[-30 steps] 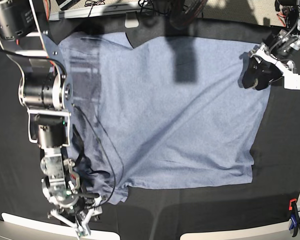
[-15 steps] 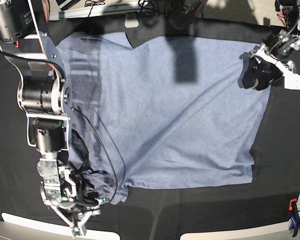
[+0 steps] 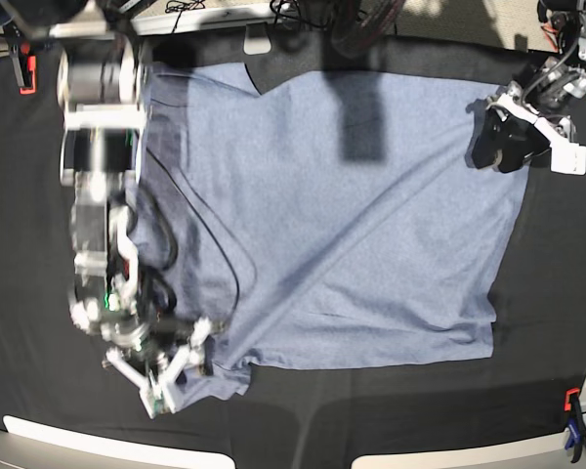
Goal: Layout the t-shirt on the table in an organized manner, then fold the t-shirt properly
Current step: 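Drag the shirt hem with the right gripper to flatten the side, then move the right gripper to the shirt's sleeve corner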
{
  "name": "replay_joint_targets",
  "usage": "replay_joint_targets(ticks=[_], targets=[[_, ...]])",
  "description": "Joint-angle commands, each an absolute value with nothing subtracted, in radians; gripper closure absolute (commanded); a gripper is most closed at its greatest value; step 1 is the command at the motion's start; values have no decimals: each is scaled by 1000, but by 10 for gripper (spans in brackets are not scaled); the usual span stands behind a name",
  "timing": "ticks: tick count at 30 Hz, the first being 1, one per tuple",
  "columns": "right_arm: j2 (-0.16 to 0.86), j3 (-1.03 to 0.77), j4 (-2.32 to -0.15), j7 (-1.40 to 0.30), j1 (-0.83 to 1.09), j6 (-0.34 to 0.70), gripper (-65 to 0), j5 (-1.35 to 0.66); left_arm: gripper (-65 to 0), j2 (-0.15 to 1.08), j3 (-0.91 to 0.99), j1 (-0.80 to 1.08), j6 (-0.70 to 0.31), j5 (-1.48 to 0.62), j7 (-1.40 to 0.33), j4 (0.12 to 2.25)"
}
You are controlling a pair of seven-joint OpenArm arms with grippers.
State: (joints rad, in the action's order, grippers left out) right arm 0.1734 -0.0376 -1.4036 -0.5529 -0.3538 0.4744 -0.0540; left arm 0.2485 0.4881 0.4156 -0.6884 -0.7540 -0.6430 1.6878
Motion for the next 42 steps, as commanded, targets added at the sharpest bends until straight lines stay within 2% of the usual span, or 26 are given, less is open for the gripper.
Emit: replay_joint_targets(ticks=[1, 8, 17, 24, 28, 36, 42], targets=[[180, -52, -1457, -542, -353, 474, -228, -67, -290, 261, 493, 413, -698, -775, -612, 1702], [180, -165, -1653, -731, -160, 476, -228, -209, -290, 261, 493, 413, -698, -775, -612, 1702], [180, -219, -1958, -756, 161, 501, -228, -225, -290, 261, 493, 411, -698, -775, -607, 1702], [176, -219, -1971, -814, 220, 501, -228, -234, -290, 261, 493, 299, -698, -709, -609, 1701], [175, -219, -1973, -908, 220, 501, -228, -312, -290, 273, 493, 245, -643, -647, -628, 1701], [175, -219, -2149, -919, 349, 505, -228, -343, -290, 361, 496, 323, -685, -752, -632, 1701], [175, -219, -2295, -876, 507, 582, -228, -336, -290, 374, 496, 350, -693, -787, -632, 1702]])
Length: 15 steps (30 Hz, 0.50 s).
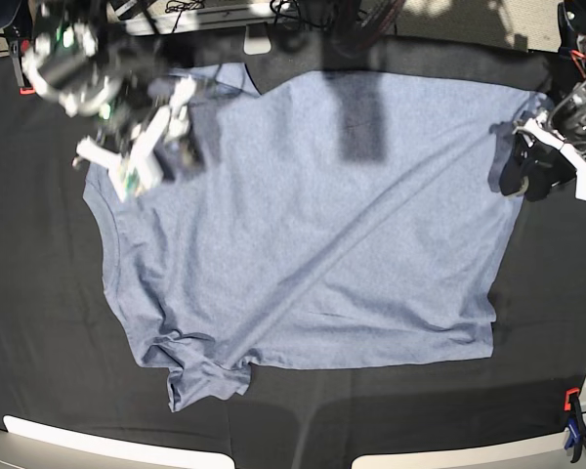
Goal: Layout the t-shirt on the table in an organized manner, then fold the t-shirt properly
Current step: 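Move the right gripper to the shirt's sleeve corner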
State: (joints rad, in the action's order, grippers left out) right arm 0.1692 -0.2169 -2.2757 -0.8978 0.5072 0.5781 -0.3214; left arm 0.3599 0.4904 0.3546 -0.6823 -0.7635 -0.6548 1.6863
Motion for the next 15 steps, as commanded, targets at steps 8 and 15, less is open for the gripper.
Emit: replay_joint_targets(ticks=[8, 15], targets=[[252, -218, -2321, -838, 709, 698, -228, -281, -290, 375, 496, 349, -693, -787, -631, 1702], [443, -216, -2313, -748, 807, 698, -228, -130, -290, 375, 496, 349, -693, -787, -632, 1702]])
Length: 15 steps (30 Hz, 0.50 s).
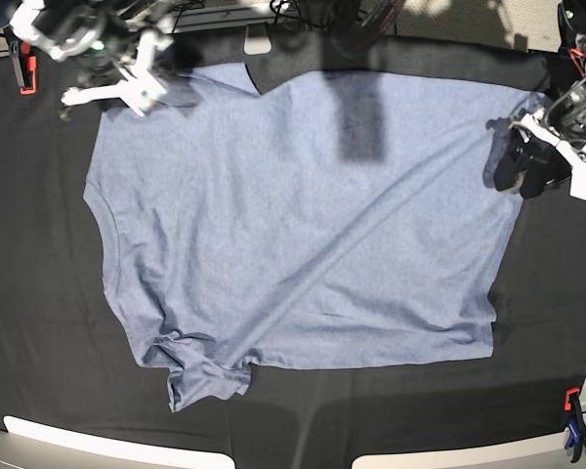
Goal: Layout the t-shirt on the table in an organized manner, then fold the t-shirt properly
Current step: 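Move the right gripper to the shirt's sleeve corner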
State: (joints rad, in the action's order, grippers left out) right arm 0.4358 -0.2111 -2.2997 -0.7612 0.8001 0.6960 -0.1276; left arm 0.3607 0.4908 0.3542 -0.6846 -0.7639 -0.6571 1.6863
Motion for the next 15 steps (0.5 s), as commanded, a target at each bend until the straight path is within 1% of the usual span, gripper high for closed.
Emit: replay_joint_targets(ticks=[1, 6, 11, 13, 15], targets=[[466, -216, -2309, -747, 818, 698, -228, -125, -290, 375, 496, 350, -693, -787, -632, 1702], [536, -215, -2281, -722, 832, 698, -228, -55, -290, 375, 496, 349, -693, -787, -631, 1702], [558, -207, -2228, -707, 831, 698, -228, -51, -290, 374, 496, 349, -692, -787, -630, 1702], [570, -175, -2188, -702, 831, 698, -228, -32, -290, 374, 496, 349, -692, -787, -627, 1702], [583, -125, -2150, -666, 830, 698, -228, 42, -290, 374, 496, 349, -692, -787, -627, 1702]])
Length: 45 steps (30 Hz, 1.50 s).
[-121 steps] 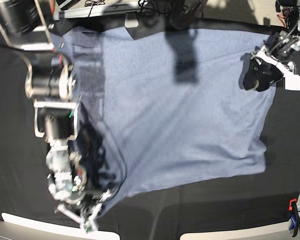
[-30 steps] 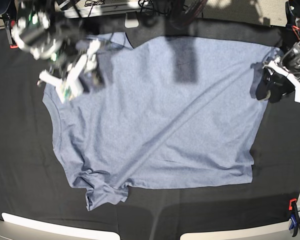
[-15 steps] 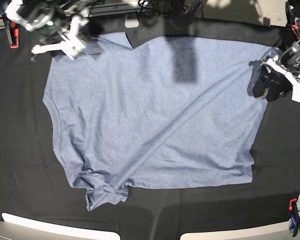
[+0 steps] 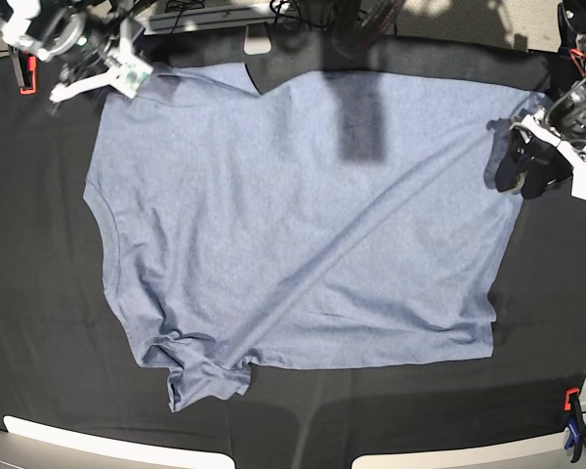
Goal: Layout the t-shirt on the table in an organized manner, then fold the t-shirt properly
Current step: 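Move the right gripper to the shirt's sleeve corner, then grasp the sleeve corner with the right gripper and pull it outward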
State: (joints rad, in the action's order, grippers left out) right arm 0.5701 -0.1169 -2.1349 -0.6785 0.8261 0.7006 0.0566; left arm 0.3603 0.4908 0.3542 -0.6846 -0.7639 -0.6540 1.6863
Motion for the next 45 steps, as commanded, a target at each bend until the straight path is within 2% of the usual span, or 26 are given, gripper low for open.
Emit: replay_joint_targets(ticks=[1, 6, 13, 14, 19, 23, 27, 30, 32, 37, 38, 45], targets=[[588, -97, -2135, -647, 825, 698, -228, 78, -290, 374, 496, 349, -692, -787, -627, 1702], [593, 43, -2107, -637, 759, 579, -228, 201, -290, 374, 496, 349, -692, -787, -627, 1702], [593, 149, -2058, -654, 693, 538, -219, 270, -290, 374, 496, 349, -692, -787, -627, 1702], [593, 151, -2057, -653, 693, 538, -199, 282, -290, 374, 496, 349, -693, -786, -627, 1702], [593, 151, -2059, -612, 682, 483, -6, 285, -290, 374, 496, 349, -693, -787, -627, 1702], [593, 151, -2059, -606, 618, 417, 0, 273, -290, 374, 496, 349, -693, -786, -627, 1702], [593, 137, -2058, -610, 522, 310, 0, 166, -290, 374, 496, 349, -692, -787, -627, 1702], [585, 117, -2051, -619, 458, 274, 0, 108, -290, 374, 496, 350, -692, -786, -628, 1702], [568, 96, -2042, -633, 425, 269, -33, 96, -290, 374, 496, 350, -692, -786, -628, 1701], [554, 80, -1996, -632, 377, 270, -261, 93, -290, 374, 496, 350, -692, -786, -628, 1702], [554, 80, -1991, -632, 377, 270, -276, 93, -290, 374, 496, 350, -692, -786, -628, 1702], [554, 80, -2019, -627, 378, 268, -276, 93, -290, 374, 496, 349, -692, -786, -628, 1702]])
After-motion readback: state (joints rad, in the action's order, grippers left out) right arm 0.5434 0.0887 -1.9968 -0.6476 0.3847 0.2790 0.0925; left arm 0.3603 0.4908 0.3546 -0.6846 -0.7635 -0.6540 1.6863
